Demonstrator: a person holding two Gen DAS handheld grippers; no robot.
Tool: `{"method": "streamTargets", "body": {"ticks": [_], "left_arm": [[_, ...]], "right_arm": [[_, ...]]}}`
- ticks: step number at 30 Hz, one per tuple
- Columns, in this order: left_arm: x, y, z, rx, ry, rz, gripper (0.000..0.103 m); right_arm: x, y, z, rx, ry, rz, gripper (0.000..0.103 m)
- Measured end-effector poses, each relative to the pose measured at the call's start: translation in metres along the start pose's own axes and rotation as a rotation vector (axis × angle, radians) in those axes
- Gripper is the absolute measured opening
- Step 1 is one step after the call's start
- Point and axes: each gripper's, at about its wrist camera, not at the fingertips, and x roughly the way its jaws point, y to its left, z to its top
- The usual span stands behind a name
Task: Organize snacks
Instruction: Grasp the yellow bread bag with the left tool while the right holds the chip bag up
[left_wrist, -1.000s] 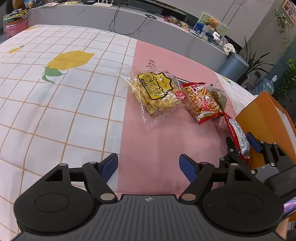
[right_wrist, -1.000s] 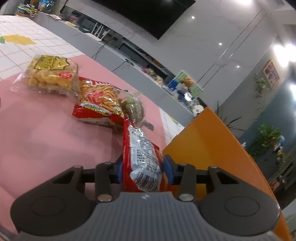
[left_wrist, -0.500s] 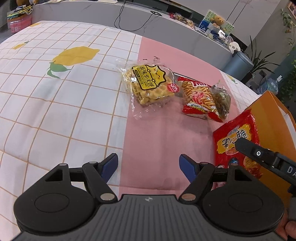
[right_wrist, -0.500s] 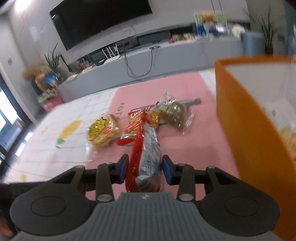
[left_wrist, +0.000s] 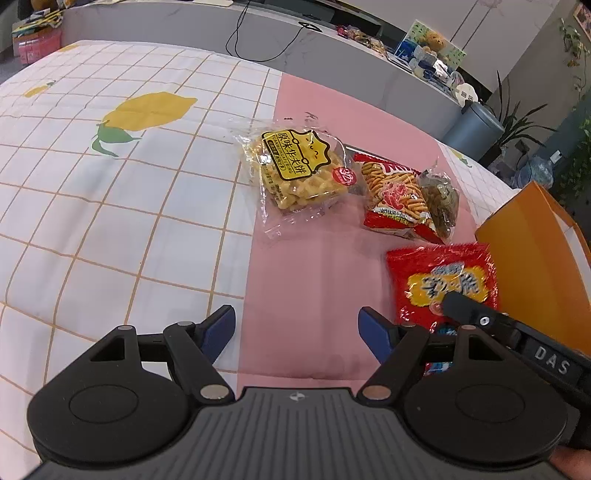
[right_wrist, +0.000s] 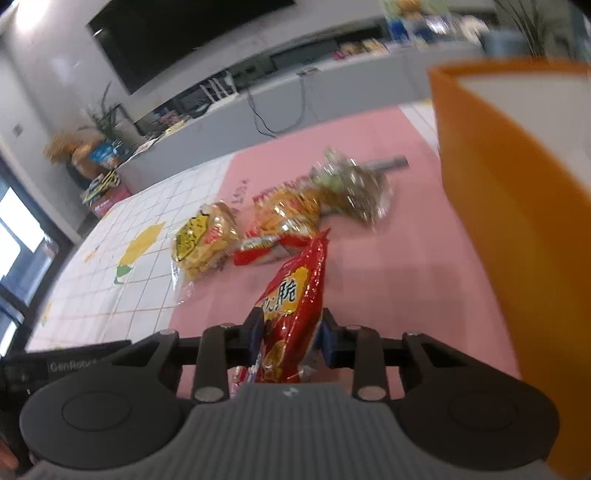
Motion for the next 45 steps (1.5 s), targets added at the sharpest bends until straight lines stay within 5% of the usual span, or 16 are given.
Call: {"method": "streamTargets", "body": {"ticks": [5, 9, 12, 16, 21, 30, 45], "left_arm": [[0.000, 0.000, 0.000, 0.005, 0.003, 0.002, 0.089], [-0.001, 0.000, 0.000, -0.001, 0.006, 0.001, 0.089], [-0.001, 0.000, 0.000, -0.002, 0.007, 0.001, 0.089], [-0.001, 0.000, 0.000, 0.006, 0.010, 0.003, 0.089], [0.000, 0.000, 0.000, 0.006, 0.008, 0.002, 0.089], [0.000, -0.002, -0.001, 0.027, 0.003, 0.008, 0.089], [-0.016, -0.010, 0.002, 0.055, -0.001, 0.034, 0.089]], "right_arm": [[-0.014, 0.016, 0.007, -0.146, -0.046, -0.078, 0.026], [-0.019, 0.049, 0.002, -0.471, -0.037, -0.207, 0.025], [-0.015, 0.065, -0.010, -0.626, 0.013, -0.226, 0.024], [-0.008, 0.065, -0.014, -0.619, 0.034, -0.171, 0.025], [0.002, 0.045, -0.011, -0.480, 0.078, -0.041, 0.038], [0.018, 0.040, -0.025, -0.462, -0.006, -0.095, 0.024], [0.015, 0.033, -0.015, -0.401, -0.035, -0.040, 0.024]]}}
